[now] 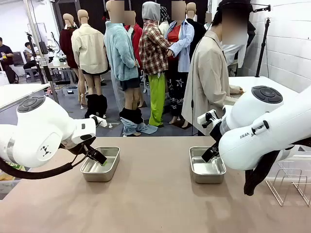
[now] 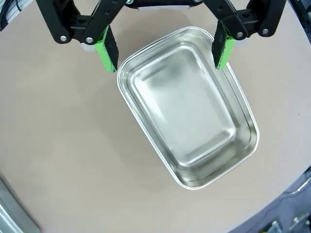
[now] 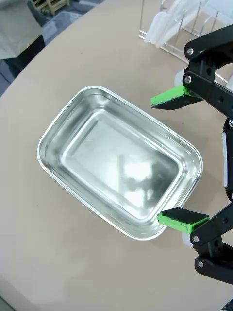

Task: Place the bread in airtight containers.
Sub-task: Lift both Airtight Container.

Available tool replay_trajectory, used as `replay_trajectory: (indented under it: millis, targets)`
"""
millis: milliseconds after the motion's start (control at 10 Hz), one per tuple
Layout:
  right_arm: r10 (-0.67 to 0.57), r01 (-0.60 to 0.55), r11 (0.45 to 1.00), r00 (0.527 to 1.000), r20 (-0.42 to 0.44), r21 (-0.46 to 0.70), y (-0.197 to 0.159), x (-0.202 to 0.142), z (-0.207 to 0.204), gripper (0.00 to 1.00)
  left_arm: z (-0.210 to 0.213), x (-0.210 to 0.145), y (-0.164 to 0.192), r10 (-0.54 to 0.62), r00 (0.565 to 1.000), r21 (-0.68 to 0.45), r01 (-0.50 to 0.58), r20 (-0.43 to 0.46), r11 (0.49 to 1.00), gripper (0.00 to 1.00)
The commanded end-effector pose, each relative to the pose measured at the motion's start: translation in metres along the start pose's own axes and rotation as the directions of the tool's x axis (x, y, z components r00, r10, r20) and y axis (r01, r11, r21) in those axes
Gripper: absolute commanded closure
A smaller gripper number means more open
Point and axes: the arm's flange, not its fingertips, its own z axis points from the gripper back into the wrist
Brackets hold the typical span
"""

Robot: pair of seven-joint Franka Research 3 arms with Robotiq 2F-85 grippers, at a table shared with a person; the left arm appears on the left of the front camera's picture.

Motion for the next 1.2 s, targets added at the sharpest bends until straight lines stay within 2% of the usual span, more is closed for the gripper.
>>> replay_trajectory:
  millis: [0, 800, 900, 1100]
  targets:
    - [0.0, 0.0, 1.0, 1.0, 0.0, 0.0, 0.0, 0.0, 0.0, 0.0, 0.0, 0.0, 0.0, 0.0, 1.0, 0.0, 0.0, 0.0, 1.0, 0.0]
    - [0.0, 0.0, 1.0, 1.0, 0.0, 0.0, 0.0, 0.0, 0.0, 0.0, 0.0, 0.0, 0.0, 0.0, 1.0, 0.0, 0.0, 0.0, 1.0, 0.0]
    - [0.054, -0.053, 0.997, 0.998, 0.023, -0.055, 0.003, 0.011, 0.014, 0.0, 0.0, 0.0, -0.001, -0.002, 1.0, -0.001, 0.002, 0.0, 1.0, 0.0]
    - [0.049, -0.035, 0.992, 0.992, 0.117, -0.124, -0.004, 0.029, 0.056, 0.0, 0.05, 0.033, 0.005, -0.09, 0.995, 0.055, 0.087, 0.038, 0.995, 0.0]
